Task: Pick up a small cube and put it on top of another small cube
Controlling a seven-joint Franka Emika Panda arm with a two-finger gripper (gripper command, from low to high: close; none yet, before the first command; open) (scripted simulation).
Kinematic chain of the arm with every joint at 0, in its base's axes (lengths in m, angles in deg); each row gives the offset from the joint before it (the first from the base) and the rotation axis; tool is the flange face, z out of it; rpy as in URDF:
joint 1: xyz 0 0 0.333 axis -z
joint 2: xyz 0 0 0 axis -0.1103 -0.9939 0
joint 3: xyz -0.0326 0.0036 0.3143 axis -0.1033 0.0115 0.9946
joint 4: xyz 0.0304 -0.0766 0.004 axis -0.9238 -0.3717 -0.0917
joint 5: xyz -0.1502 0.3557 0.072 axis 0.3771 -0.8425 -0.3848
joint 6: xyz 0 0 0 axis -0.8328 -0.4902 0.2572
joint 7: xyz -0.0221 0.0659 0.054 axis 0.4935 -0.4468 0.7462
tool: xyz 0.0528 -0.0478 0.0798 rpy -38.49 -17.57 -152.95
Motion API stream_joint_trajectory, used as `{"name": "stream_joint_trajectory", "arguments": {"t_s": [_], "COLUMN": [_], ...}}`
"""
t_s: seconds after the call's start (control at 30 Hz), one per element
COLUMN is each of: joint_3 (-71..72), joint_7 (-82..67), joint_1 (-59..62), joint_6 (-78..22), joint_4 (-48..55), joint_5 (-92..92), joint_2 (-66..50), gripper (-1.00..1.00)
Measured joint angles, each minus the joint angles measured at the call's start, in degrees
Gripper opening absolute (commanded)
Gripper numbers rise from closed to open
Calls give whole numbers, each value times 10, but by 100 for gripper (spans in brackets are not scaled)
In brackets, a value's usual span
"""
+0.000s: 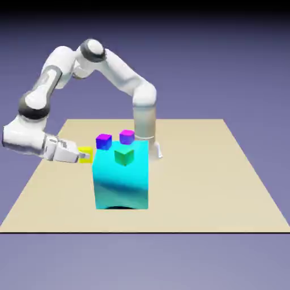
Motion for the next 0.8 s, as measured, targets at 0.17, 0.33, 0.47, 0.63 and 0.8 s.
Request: {"name": "stream_joint_trajectory", "arguments": {"t_s": [0.17, 0.33, 0.47, 0.63, 0.8], "joint_3": [11, 23, 7, 35, 37], "joint_7": [-48, -96, -124, -141, -142], "joint_1": [-44, -87, -112, -47, -43], "joint_6": [-125, -249, -284, -223, -220], "joint_4": [2, 5, -3, -107, -114], "joint_5": [87, 173, 201, 207, 207], "joint_2": [-27, -55, -59, -90, -92], "gripper": [-100, -100, -100, -100, 100]}}
